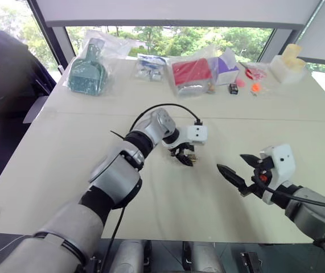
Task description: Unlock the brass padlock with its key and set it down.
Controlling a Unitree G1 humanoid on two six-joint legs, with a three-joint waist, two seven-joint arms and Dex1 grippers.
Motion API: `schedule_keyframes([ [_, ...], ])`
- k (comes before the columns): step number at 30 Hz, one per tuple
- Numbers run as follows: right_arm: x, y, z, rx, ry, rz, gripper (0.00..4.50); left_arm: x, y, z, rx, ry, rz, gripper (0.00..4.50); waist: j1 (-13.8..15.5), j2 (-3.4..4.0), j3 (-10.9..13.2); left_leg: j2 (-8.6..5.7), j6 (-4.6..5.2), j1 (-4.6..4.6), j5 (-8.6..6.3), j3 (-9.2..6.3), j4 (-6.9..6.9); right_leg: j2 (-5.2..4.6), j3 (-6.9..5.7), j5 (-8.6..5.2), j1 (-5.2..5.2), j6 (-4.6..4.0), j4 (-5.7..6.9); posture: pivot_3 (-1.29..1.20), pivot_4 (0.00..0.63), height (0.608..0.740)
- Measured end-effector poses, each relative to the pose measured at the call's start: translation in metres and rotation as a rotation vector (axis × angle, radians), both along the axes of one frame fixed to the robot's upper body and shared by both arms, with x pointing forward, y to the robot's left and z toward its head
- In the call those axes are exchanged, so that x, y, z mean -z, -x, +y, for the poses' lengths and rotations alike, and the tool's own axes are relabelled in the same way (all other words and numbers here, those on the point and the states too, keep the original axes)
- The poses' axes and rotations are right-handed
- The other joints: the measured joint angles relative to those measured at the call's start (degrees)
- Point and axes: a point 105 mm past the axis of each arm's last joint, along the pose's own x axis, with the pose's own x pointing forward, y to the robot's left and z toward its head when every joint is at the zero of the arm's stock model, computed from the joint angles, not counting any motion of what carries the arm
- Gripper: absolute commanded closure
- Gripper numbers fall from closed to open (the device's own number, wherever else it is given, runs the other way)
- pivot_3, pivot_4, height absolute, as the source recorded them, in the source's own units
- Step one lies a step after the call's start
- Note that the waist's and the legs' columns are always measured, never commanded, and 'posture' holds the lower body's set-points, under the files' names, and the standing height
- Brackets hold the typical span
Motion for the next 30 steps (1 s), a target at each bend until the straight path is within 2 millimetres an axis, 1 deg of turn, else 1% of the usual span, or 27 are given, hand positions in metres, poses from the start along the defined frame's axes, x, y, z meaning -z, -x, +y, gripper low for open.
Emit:
schedule_keyframes([
  [1, 0.0, -0.002, -0.001, 0.002, -0.001, -0.002, 0.0, 0.001, 0.001, 0.001, 0.019, -0.006, -0.012, 3.81, -0.04, 0.01, -0.02, 0.0, 0.0, 0.02, 0.0, 0.0, 0.0, 0.0, 0.0, 0.0, 0.02, 0.0, 0.0, 0.0, 0.15, 0.74],
  [6, 0.001, -0.006, 0.0, -0.001, -0.019, 0.01, 0.0, 0.002, 0.002, 0.003, 0.042, -0.001, -0.039, 3.82, -0.17, -0.01, -0.08, 0.05, 0.0, 0.12, 0.0, -0.01, 0.0, 0.01, 0.01, 0.0, 0.1, -0.01, 0.01, 0.0, 0.15, 0.74],
  [10, 0.0, -0.02, 0.002, -0.014, -0.137, 0.04, 0.0, -0.003, -0.005, 0.003, 0.012, 0.044, -0.08, 3.82, -0.18, -0.02, -0.07, 0.06, 0.0, 0.16, 0.0, -0.01, 0.0, 0.0, 0.02, 0.01, 0.13, 0.0, 0.04, 0.0, 0.15, 0.74],
  [11, -0.003, -0.024, 0.004, -0.029, -0.168, 0.046, 0.0, -0.007, -0.01, 0.007, -0.014, 0.069, -0.099, 3.82, -0.29, -0.03, -0.05, 0.06, 0.0, 0.15, 0.0, 0.0, 0.0, 0.0, 0.04, 0.01, 0.09, 0.0, 0.07, 0.0, 0.15, 0.74],
  [13, -0.012, -0.031, 0.007, -0.057, -0.205, 0.04, 0.0, -0.023, -0.017, 0.015, -0.044, 0.153, -0.12, 3.82, -0.52, -0.01, -0.04, 0.06, -0.04, -0.05, 0.03, 0.0, -0.01, -0.02, 0.07, 0.02, -0.18, 0.01, 0.15, 0.0, 0.15, 0.74],
  [15, -0.026, -0.034, 0.015, -0.12, -0.237, 0.012, 0.0, -0.057, -0.016, 0.022, -0.004, 0.318, -0.145, 3.82, -0.68, 0.0, -0.03, 0.09, -0.08, -0.06, 0.05, 0.0, -0.14, -0.06, 0.06, 0.08, -0.25, 0.12, 0.2, 0.0, 0.15, 0.74],
  [17, -0.035, -0.035, 0.026, -0.179, -0.256, -0.007, 0.0, -0.081, -0.012, 0.027, 0.036, 0.411, -0.183, 3.82, -0.61, 0.04, -0.06, 0.09, -0.1, -0.05, 0.05, -0.05, -0.18, -0.03, 0.01, 0.11, -0.23, 0.17, 0.2, 0.0, 0.15, 0.74],
  [18, -0.037, -0.035, 0.03, -0.202, -0.267, -0.006, 0.0, -0.086, -0.01, 0.03, 0.04, 0.433, -0.192, 3.82, -0.56, 0.04, -0.06, 0.09, -0.1, -0.05, 0.05, -0.04, -0.19, -0.04, 0.0, 0.11, -0.23, 0.18, 0.19, 0.0, 0.15, 0.74],
  [19, -0.039, -0.037, 0.038, -0.235, -0.29, 0.001, 0.0, -0.087, -0.007, 0.037, 0.037, 0.452, -0.208, 3.82, -0.83, 0.05, -0.06, 0.08, -0.1, -0.05, 0.05, 0.0, -0.18, -0.02, 0.01, 0.12, -0.22, 0.19, 0.17, 0.0, 0.15, 0.74],
  [21, -0.041, -0.041, 0.047, -0.266, -0.34, 0.015, 0.0, -0.082, -0.003, 0.048, 0.021, 0.46, -0.211, 3.82, -1.46, 0.05, -0.06, 0.05, -0.12, -0.06, 0.07, 0.02, -0.14, -0.06, 0.02, 0.12, -0.18, 0.19, 0.16, 0.0, 0.15, 0.74],
  [23, -0.046, -0.047, 0.053, -0.281, -0.399, 0.021, 0.0, -0.079, 0.004, 0.053, 0.006, 0.474, -0.206, 3.82, -1.48, 0.04, -0.05, 0.01, -0.12, -0.06, 0.07, 0.03, -0.08, -0.08, 0.02, 0.13, -0.13, 0.17, 0.16, 0.0, 0.15, 0.74],
  [25, -0.05, -0.05, 0.056, -0.291, -0.425, 0.021, 0.0, -0.086, 0.008, 0.052, 0.002, 0.497, -0.228, 3.82, -1.26, 0.04, -0.05, -0.03, -0.12, -0.05, 0.07, -0.02, -0.01, -0.1, 0.01, 0.13, -0.06, 0.16, 0.16, 0.0, 0.15, 0.74],
  [27, -0.053, -0.052, 0.056, -0.295, -0.444, 0.022, 0.0, -0.098, 0.01, 0.051, -0.001, 0.528, -0.274, 3.82, -1.38, 0.04, -0.05, -0.05, -0.12, -0.02, 0.07, -0.01, -0.01, -0.13, 0.01, 0.13, -0.02, 0.16, 0.16, 0.0, 0.15, 0.74],
  [30, -0.052, -0.053, 0.056, -0.295, -0.46, 0.039, 0.0, -0.111, 0.013, 0.046, -0.012, 0.577, -0.303, 3.82, -1.5, 0.04, -0.05, -0.06, -0.12, -0.02, 0.07, 0.0, -0.04, -0.1, 0.01, 0.14, -0.04, 0.18, 0.16, 0.0, 0.15, 0.74],
])
